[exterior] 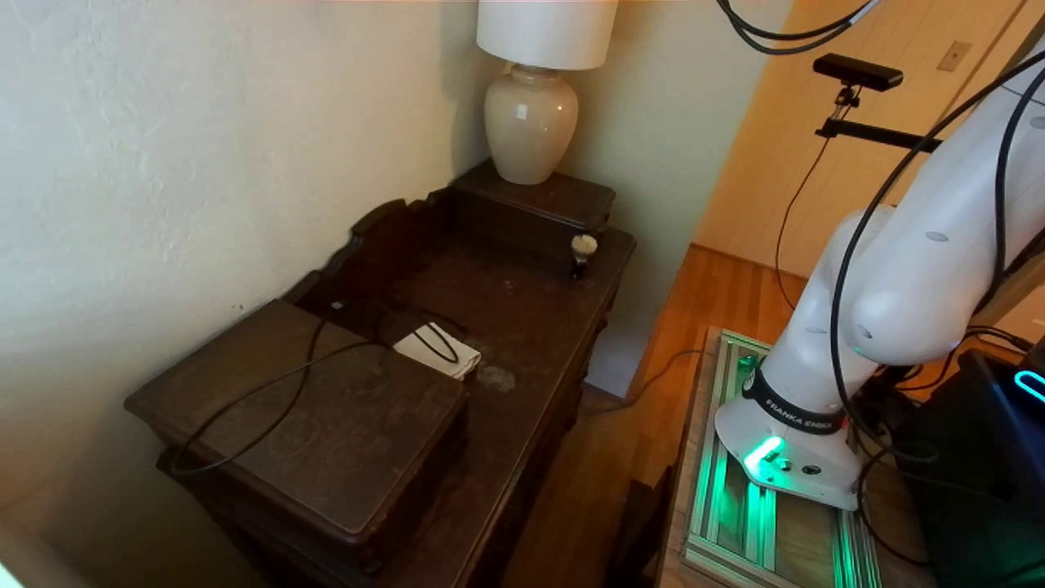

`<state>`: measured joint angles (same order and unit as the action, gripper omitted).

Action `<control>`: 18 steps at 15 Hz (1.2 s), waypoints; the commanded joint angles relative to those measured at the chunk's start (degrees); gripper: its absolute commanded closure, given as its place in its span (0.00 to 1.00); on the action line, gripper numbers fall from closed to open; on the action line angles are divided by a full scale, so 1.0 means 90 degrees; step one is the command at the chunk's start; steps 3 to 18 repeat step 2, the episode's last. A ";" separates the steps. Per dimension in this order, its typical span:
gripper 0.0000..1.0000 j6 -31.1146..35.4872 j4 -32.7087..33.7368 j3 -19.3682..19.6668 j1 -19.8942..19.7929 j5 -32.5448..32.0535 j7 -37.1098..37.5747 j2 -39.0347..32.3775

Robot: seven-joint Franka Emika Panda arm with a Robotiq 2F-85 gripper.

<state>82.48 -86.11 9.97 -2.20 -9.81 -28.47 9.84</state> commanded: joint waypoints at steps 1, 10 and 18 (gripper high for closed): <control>0.00 -0.0013 0.0029 -0.0071 -0.0091 0.0018 -0.0017 -0.0032; 0.00 0.0004 0.0011 -0.0063 -0.0105 0.0018 -0.0021 -0.0044; 0.00 0.0004 0.0011 -0.0063 -0.0105 0.0018 -0.0021 -0.0044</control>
